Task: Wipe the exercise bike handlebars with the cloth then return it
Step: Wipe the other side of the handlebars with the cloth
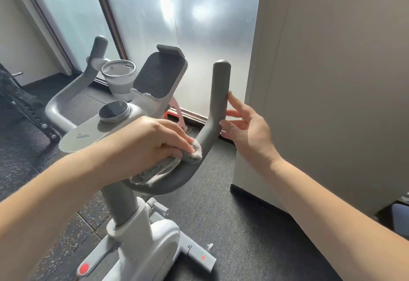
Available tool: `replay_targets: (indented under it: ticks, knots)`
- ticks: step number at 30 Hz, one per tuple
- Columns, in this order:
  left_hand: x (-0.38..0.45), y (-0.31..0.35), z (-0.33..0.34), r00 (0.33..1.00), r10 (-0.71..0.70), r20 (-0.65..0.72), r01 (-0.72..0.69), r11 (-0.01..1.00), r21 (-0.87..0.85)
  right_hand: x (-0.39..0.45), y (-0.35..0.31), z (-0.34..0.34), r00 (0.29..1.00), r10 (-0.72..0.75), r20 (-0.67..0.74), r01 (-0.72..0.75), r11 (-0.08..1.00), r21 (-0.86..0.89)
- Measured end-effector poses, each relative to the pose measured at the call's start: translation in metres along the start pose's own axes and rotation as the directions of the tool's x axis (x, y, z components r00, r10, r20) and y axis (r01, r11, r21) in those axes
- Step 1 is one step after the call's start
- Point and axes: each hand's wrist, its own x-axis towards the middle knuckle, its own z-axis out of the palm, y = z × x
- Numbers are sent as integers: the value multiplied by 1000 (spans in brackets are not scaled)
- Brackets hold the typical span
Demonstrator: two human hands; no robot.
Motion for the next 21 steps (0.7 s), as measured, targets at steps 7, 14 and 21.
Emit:
replay_targets:
  ticks: [7,14,21]
  knots:
    - [37,-1,29,976,-17,-215,23,999,25,-3,-3,4,999,40,-12,-40,999,-26]
    - [-16,-5,2,984,154,88,-149,987,-59,-10,-5,12,992,76,-99,-79,997,-25]
    - [13,-13,6,984,128,-126,-141,985,-100,-18,-9,36,958,130,-255,-142,989,-27]
